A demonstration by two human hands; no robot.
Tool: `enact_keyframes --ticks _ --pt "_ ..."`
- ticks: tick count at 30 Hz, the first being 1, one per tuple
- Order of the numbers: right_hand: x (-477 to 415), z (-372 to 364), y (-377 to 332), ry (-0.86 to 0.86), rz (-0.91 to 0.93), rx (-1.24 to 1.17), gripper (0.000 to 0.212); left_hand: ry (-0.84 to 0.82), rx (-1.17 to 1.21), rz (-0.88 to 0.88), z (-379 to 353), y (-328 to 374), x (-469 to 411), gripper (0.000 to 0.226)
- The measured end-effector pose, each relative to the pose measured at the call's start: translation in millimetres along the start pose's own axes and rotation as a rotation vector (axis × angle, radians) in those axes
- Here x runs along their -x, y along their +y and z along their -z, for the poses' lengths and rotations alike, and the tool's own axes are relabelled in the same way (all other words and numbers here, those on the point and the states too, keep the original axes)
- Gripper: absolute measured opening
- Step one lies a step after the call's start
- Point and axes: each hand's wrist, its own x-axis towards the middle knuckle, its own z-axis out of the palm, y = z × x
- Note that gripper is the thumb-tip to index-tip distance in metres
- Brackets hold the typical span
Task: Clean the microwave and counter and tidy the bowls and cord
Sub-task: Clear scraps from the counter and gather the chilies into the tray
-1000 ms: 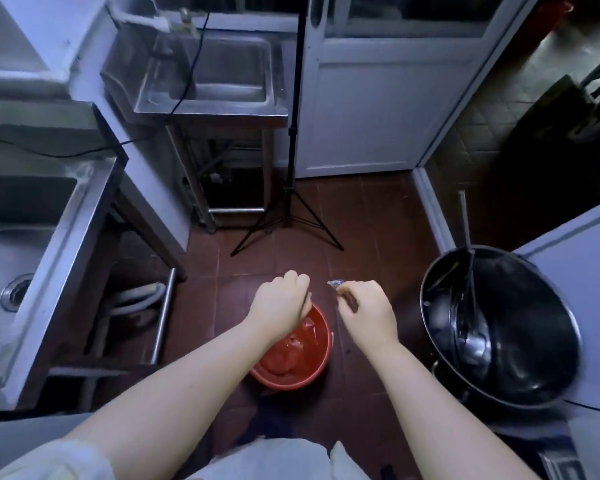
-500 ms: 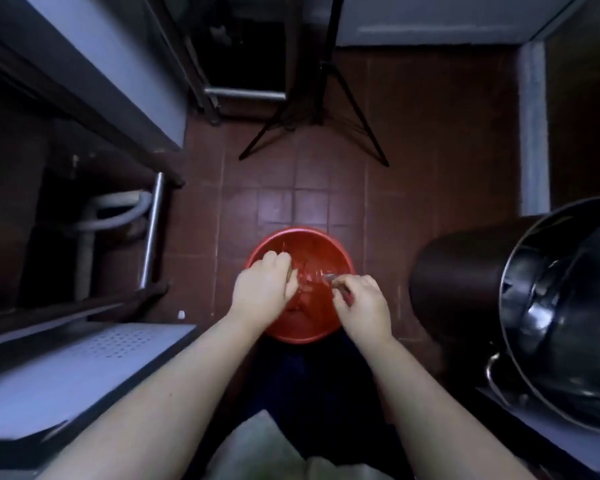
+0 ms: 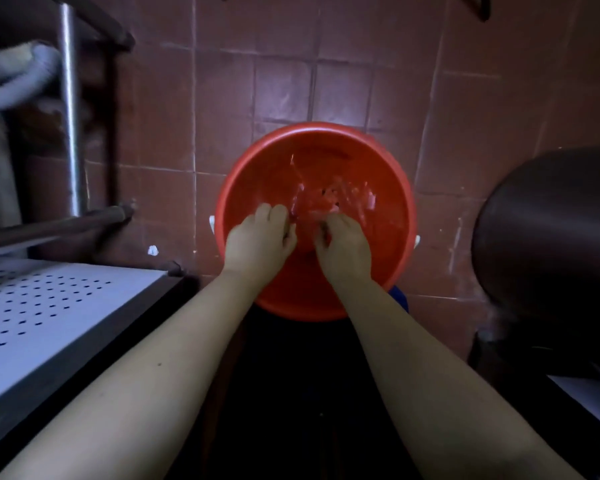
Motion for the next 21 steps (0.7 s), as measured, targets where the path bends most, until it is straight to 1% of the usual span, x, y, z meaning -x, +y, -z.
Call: enact_keyframes --ticks 3,5,7,9,12,14,18,21 --pt "-19.3 -2.8 21.7 0.079 -0.101 0.037 0.017 0.008 0.079 0.002 -15.5 7.2 -12.0 0.02" --pt "-28.4 1.4 37.3 0.098 -0.16 0.069 0.018 -0.001 0.13 -0.021 -25.8 22.4 -22.3 0.02" --pt "-34.7 8.4 50.2 0.085 -0.193 0.098 0.021 0.0 0.153 -0.094 -37.5 42.1 -35.4 0.019" --pt "-37.7 16.2 57.8 0.034 -0.207 0.125 0.025 -0.012 0.152 -0.135 -49.4 61.3 -50.2 0.02" --pt "-37.1 22.9 62.3 -0.044 -0.196 0.152 0.033 -0.106 0.122 -0.113 -65.8 76.0 -70.6 0.028" --pt "-35.9 23.8 64.3 -0.044 -0.172 0.154 0.036 -0.153 0.081 -0.094 -75.0 74.6 -79.1 0.032" --pt "-34.7 25.0 64.1 -0.036 -0.173 0.143 0.037 -0.181 -0.009 -0.113 -91.1 56.6 -76.2 0.035" --pt "-32.1 23.8 61.3 -0.044 -0.164 0.148 0.038 -0.186 -0.093 -0.147 -101.1 38.4 -68.2 0.044"
